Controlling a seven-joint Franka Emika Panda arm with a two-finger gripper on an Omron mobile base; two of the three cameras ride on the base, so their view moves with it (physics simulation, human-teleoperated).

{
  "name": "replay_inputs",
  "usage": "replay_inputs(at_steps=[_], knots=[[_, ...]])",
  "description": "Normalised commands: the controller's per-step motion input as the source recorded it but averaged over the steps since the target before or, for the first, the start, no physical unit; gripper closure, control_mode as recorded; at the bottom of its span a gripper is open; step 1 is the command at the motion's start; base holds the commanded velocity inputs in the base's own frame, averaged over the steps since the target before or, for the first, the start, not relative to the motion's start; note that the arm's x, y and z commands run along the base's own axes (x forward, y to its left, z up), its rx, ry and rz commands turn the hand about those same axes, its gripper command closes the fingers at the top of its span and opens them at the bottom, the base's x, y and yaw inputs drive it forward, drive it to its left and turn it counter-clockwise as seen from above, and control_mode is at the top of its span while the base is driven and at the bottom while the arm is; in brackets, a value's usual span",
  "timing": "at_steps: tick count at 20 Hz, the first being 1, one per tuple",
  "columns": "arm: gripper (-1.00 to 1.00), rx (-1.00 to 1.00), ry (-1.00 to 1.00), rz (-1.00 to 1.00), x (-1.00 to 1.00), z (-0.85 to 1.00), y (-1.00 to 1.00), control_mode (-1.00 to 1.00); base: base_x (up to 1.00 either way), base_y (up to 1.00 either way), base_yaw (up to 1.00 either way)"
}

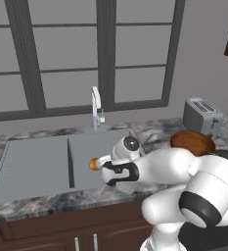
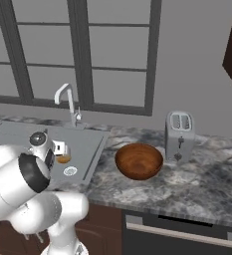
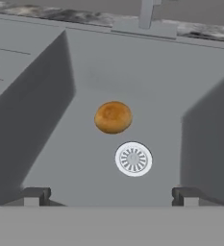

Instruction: Pick the tangerines from the cabinet and place them in one bowl. Pick the potato from the sink and place it in the other bowl.

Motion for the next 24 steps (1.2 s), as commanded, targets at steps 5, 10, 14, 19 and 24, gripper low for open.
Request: replay_inputs(at_steps=[5,10,14,19,24], knots=[[-1.0,0.0,0.0,0.0,0.31,-0.16,0.12,-1.0,0.0,0.0,0.0],[-1.0,0.0,0.0,0.0,0.37,-0.09,0.12,-1.0,0.0,0.0,0.0],[-1.0,0.0,0.0,0.0,0.31,-0.03,0.06,-1.0,0.0,0.0,0.0],[-1.0,0.0,0.0,0.0,0.06,-0.12,0.01,-1.0,0.0,0.0,0.0],[-1.0,0.0,0.0,0.0,0.02,-0.01,0.05,-1.0,0.0,0.0,0.0]])
